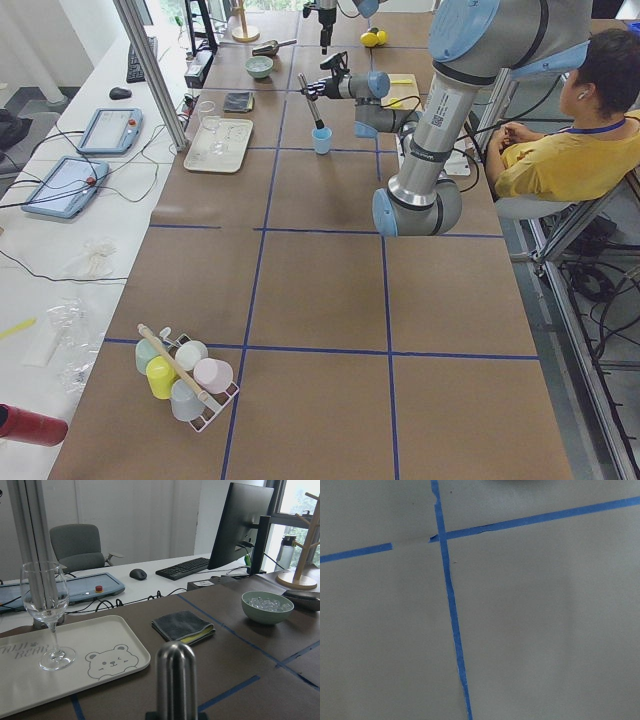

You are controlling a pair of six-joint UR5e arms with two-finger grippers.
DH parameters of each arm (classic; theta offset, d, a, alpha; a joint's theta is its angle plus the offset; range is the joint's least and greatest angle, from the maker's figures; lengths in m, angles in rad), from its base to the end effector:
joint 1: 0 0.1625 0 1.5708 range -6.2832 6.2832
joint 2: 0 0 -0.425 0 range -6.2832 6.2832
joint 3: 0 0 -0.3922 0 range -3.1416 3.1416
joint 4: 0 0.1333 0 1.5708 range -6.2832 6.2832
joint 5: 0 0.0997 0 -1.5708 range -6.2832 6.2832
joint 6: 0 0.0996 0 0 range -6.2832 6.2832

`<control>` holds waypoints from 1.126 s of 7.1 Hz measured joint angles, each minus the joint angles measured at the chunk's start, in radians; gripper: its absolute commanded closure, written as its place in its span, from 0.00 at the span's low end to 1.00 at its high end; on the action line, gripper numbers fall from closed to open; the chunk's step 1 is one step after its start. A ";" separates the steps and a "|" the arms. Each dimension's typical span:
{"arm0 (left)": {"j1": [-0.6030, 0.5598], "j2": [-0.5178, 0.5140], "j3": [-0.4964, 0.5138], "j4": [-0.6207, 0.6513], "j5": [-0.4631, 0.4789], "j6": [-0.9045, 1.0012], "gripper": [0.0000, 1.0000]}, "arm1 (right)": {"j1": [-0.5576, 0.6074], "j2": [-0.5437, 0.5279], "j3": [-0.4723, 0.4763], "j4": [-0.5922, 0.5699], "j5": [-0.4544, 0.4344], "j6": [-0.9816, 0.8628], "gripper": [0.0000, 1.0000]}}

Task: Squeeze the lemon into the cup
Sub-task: 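Lift the muddler out of the cup with the left gripper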

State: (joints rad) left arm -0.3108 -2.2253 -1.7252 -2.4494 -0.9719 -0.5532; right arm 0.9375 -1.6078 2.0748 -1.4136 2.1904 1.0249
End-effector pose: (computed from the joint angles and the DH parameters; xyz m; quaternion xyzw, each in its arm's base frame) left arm 0.5129 -0.3637 0.1073 0.5945 0.4413 0.0130 0.6721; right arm -0.2130 -0.4177 0.4182 -0.0164 -0.4116 0.0845 0.9073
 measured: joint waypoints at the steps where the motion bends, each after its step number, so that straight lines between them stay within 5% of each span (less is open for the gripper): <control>1: -0.023 -0.001 -0.063 0.058 -0.006 0.001 1.00 | 0.000 -0.001 0.006 0.000 0.000 0.001 0.00; 3: -0.059 0.021 -0.117 0.097 -0.044 0.000 1.00 | 0.000 -0.003 0.009 -0.001 0.000 0.001 0.00; 6: -0.097 0.189 -0.178 0.165 -0.288 0.007 1.00 | -0.001 -0.002 0.003 -0.001 -0.003 0.001 0.00; 8: -0.207 0.230 -0.189 0.394 -0.519 0.004 1.00 | 0.000 -0.003 0.005 -0.001 -0.003 0.004 0.00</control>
State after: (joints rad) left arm -0.5181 -1.9956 -1.9142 -2.0550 -1.4912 -0.5491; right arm 0.9372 -1.6107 2.0795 -1.4143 2.1874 1.0289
